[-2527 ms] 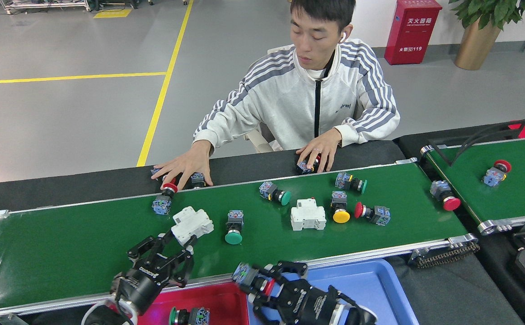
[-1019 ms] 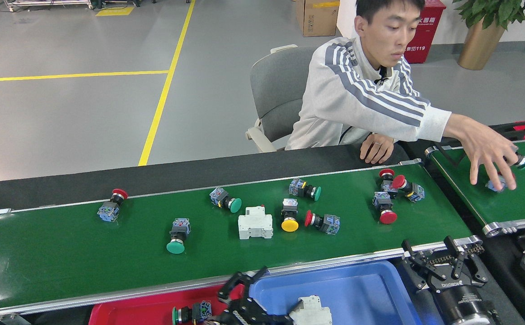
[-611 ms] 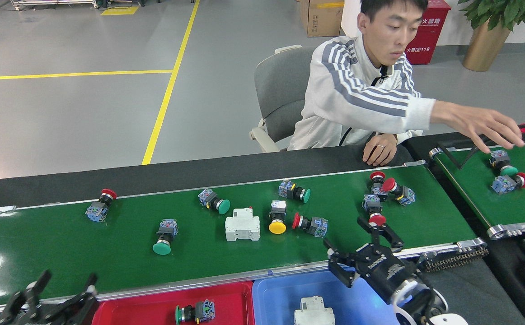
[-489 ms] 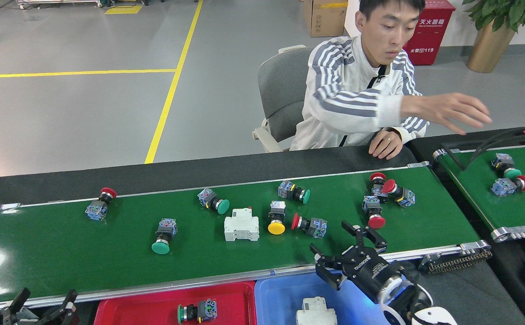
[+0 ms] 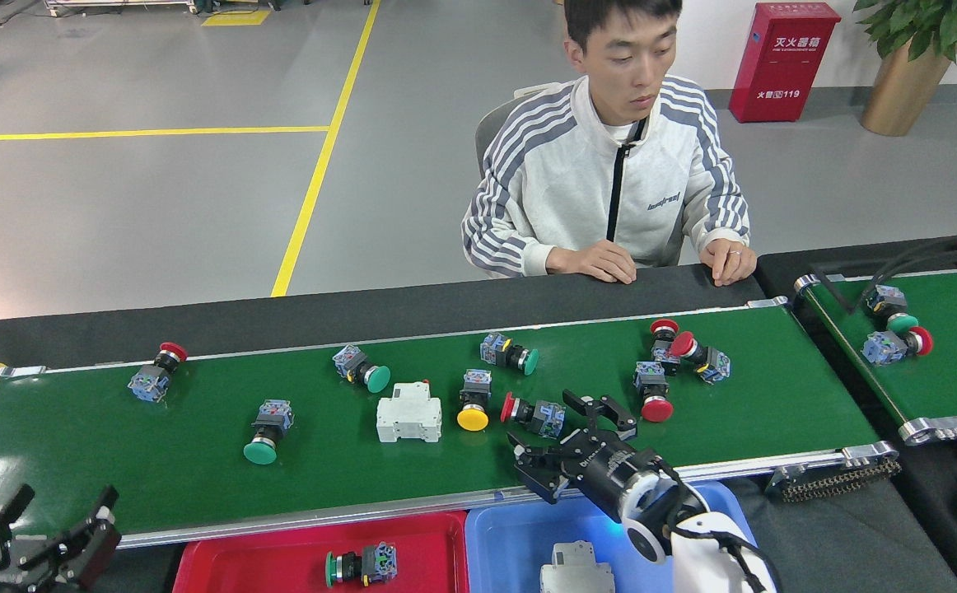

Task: Pick switch part from conveyor to tray

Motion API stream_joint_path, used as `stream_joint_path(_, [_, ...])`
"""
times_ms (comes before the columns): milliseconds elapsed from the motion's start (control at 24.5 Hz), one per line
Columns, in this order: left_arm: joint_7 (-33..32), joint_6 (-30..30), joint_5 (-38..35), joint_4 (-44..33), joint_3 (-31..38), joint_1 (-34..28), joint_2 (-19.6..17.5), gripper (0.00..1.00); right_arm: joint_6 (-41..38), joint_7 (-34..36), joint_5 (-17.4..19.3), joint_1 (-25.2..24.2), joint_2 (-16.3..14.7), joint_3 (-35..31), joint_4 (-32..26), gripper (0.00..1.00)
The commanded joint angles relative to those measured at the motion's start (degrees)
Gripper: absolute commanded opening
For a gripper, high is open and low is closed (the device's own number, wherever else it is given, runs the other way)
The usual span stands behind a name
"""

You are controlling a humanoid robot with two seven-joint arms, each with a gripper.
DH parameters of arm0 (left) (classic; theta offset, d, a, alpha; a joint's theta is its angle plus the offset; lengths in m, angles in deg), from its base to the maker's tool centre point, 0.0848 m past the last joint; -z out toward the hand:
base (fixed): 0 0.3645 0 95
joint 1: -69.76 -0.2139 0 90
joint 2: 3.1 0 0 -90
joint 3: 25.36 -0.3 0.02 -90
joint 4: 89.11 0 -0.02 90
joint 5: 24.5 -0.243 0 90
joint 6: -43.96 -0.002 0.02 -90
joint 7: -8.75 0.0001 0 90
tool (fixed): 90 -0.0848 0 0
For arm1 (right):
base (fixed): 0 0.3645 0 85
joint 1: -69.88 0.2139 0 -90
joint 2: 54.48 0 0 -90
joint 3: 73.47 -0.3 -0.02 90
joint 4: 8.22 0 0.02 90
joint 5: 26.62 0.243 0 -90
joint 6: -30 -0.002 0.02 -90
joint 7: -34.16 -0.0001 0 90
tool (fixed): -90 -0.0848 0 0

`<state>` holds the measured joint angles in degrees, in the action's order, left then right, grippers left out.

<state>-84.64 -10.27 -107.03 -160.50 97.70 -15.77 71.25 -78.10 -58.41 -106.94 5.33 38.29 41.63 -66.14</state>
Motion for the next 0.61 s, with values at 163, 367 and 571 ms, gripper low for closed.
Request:
stream_joint_path(163, [4.44,-3.34,0.00,15.40,-7.48,11.62,-5.00,0.99,0.87,0.81,-0.28,2.94,0.57,5.39,2.11,0.10])
stream_joint_path(367, [6.90,-7.03,-0.18,16.37,-11.35,11.88,-5.71,0.99,0.17,1.08,-0.19,2.76,0.66,7.24,0.53,0.02])
stream_joint_path(571, [6.82,-6.33,0.26,16.98,-11.61,12.23,-5.97,0.99,-4.49,3.45,-0.19,-1.99,0.04,15.41,-10.63,0.02])
